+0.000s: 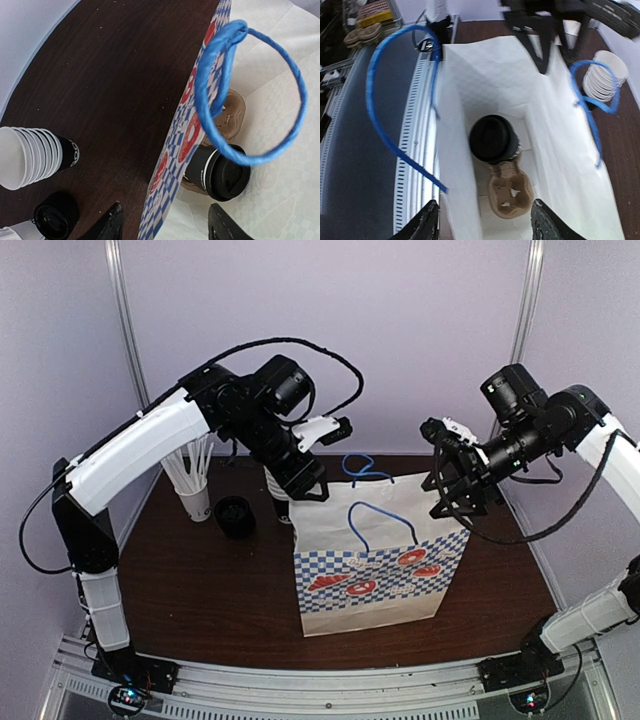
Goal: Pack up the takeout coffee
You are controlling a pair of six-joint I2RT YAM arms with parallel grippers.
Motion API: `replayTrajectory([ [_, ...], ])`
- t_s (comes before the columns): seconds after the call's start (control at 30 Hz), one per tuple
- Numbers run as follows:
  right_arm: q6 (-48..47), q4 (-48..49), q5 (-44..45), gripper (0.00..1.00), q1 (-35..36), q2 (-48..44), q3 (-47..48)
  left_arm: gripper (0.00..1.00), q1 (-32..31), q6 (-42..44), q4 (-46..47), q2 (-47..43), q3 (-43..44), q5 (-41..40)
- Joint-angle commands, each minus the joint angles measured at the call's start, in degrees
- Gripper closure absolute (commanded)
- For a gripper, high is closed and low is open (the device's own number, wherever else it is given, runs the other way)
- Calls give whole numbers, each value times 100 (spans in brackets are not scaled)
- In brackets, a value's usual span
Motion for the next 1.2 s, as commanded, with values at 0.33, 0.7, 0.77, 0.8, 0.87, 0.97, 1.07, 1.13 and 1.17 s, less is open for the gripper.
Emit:
replayTrajectory([
  [0.33, -352, -976, 673, 38, 2556, 217, -289, 39, 26, 445, 551, 310, 142, 1184],
  [0.7, -493, -1251, 786, 39, 4105, 220, -1348, 28, 23, 221, 1345, -629, -677, 2055],
  [0.77, -505, -1318, 534, 39, 4225, 232, -1424, 27, 28, 211, 1403, -683, -719, 2198],
  [0.8, -537, -1386, 413, 39, 4270, 246, -1437, 27, 26, 215, 1408, -692, -725, 2297],
  [0.87, -541, -1437, 215, 39, 4331, 273, -1431, 27, 23, 215, 1443, -721, -775, 2460],
  [0.97, -507, -1439, 139, 38, 4394, 317, -1373, 27, 26, 215, 1494, -738, -879, 2512],
  [1.07, -523, -1487, 401, 38, 4414, 365, -1211, 27, 26, 215, 1480, -726, -910, 2647],
  [1.13, -523, -1461, 512, 38, 4415, 373, -1164, 27, 24, 215, 1479, -744, -935, 2652],
  [1.17, -523, -1452, 576, 38, 4417, 381, -1152, 27, 25, 230, 1479, -761, -940, 2619],
])
